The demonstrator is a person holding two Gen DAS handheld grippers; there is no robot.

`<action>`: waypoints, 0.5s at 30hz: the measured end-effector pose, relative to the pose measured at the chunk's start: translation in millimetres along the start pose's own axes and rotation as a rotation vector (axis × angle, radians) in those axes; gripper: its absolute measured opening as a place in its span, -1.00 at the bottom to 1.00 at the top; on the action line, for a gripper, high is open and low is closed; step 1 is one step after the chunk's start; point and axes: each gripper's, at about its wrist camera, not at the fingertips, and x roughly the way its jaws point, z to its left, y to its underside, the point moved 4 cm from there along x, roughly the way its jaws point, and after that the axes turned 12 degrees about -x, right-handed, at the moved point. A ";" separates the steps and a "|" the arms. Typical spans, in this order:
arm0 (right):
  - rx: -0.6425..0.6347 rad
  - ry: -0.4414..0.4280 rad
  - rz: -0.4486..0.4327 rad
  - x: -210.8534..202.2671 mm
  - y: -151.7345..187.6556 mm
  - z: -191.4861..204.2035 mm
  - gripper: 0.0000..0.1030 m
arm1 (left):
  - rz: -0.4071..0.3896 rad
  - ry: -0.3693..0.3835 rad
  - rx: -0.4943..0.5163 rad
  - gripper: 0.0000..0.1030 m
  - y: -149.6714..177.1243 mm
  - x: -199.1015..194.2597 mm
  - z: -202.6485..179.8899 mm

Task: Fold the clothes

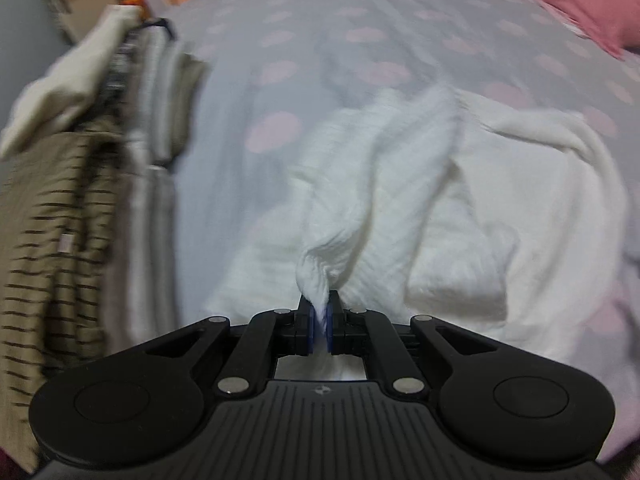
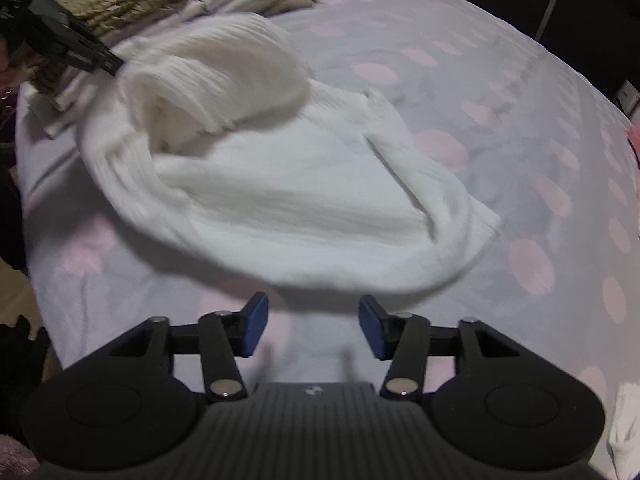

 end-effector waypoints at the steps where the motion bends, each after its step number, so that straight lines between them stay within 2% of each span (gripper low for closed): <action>1: -0.014 -0.015 -0.010 -0.3 -4.2 6.1 0.15 | 0.019 0.028 0.018 -0.93 4.3 1.4 -7.4; 5: -0.070 -0.089 -0.037 1.6 -20.1 31.3 0.20 | 0.086 0.152 0.098 -0.93 24.1 3.6 -40.2; 10: -0.094 -0.198 -0.064 4.0 -35.3 56.5 0.39 | 0.128 0.329 0.182 -0.93 42.4 -7.0 -78.5; 12: -0.097 -0.217 -0.069 4.3 -39.3 61.9 0.39 | 0.141 0.388 0.207 -0.93 47.3 -11.4 -88.3; 15: -0.086 -0.198 -0.063 5.0 -42.4 61.3 0.40 | 0.154 0.438 0.235 -0.93 50.4 -16.0 -95.5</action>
